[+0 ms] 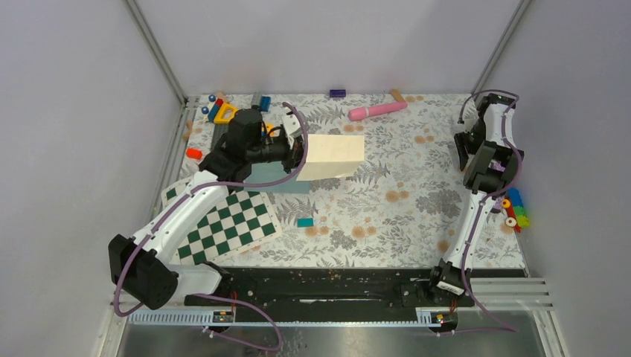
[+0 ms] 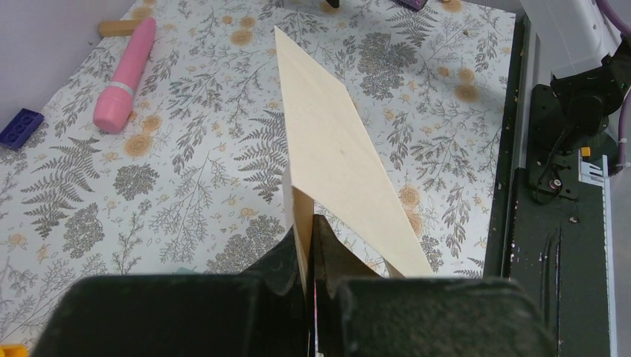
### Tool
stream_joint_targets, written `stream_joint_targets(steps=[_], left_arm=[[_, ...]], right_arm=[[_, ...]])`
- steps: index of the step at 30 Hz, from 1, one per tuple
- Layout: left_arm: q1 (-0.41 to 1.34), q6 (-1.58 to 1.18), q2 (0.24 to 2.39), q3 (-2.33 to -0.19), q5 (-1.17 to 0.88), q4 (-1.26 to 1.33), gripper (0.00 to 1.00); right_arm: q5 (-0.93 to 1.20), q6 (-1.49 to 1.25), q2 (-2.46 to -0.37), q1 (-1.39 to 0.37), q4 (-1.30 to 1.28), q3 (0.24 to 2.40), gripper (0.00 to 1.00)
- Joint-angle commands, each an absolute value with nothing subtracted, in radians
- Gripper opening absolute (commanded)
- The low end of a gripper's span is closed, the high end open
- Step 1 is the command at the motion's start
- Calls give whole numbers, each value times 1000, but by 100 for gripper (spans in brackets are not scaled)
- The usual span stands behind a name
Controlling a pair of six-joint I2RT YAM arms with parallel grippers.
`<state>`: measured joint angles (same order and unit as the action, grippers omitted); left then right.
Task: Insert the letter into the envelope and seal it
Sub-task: Pick up the solid glue from the center of the board.
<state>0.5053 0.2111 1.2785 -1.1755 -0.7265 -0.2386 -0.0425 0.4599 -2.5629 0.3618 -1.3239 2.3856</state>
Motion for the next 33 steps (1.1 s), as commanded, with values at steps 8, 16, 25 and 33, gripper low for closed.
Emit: stream_joint_targets(steps=[8,16,25,33], left_arm=[[500,230,1233,-1177,-708,-219,0],[500,219,1256,-1196,-722,-221,0],[499,232,1269,-1205,-722,-231,0],[500,229,1285,-1215,-730,-234,0]], right_arm=[[-3,516,-2497,365,-1333,2344,65],[-103,438,-2498,368,-1273,2396,76],[-150,407,-2506,378,-1230,2413,80],[-216,399,-2534,386,-1226,2437,80]])
